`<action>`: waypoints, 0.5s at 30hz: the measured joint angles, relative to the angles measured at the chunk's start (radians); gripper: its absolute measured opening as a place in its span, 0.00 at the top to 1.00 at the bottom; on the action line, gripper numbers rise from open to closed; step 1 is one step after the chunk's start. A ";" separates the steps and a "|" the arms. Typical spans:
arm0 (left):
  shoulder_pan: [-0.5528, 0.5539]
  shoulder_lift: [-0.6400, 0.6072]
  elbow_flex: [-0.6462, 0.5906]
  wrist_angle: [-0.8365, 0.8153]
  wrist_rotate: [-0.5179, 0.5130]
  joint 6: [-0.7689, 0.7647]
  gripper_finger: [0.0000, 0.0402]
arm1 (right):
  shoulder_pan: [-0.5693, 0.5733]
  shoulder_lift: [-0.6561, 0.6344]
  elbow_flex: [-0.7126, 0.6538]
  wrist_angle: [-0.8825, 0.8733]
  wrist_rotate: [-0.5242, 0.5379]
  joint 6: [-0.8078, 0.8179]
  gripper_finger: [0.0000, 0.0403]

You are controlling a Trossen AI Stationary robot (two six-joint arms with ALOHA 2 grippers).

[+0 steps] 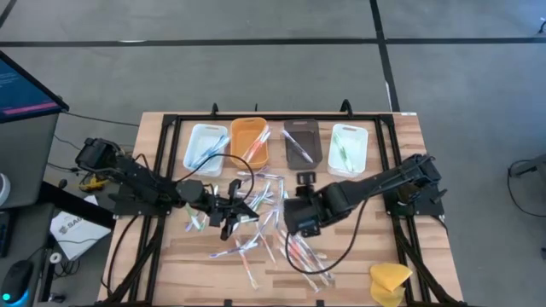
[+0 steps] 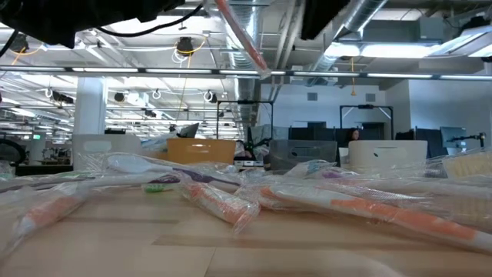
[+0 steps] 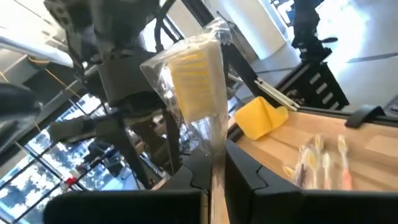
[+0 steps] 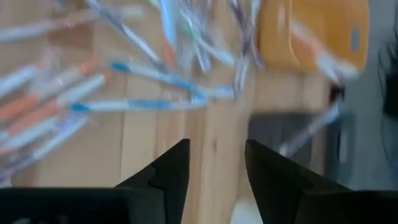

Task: Pick & Place Toothbrushes
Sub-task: Put the orange toothbrush into the yellow bin

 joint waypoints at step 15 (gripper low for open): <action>0.005 -0.178 0.044 -0.371 -0.366 0.033 0.98 | 0.286 -0.029 -0.001 -0.273 0.270 0.534 0.59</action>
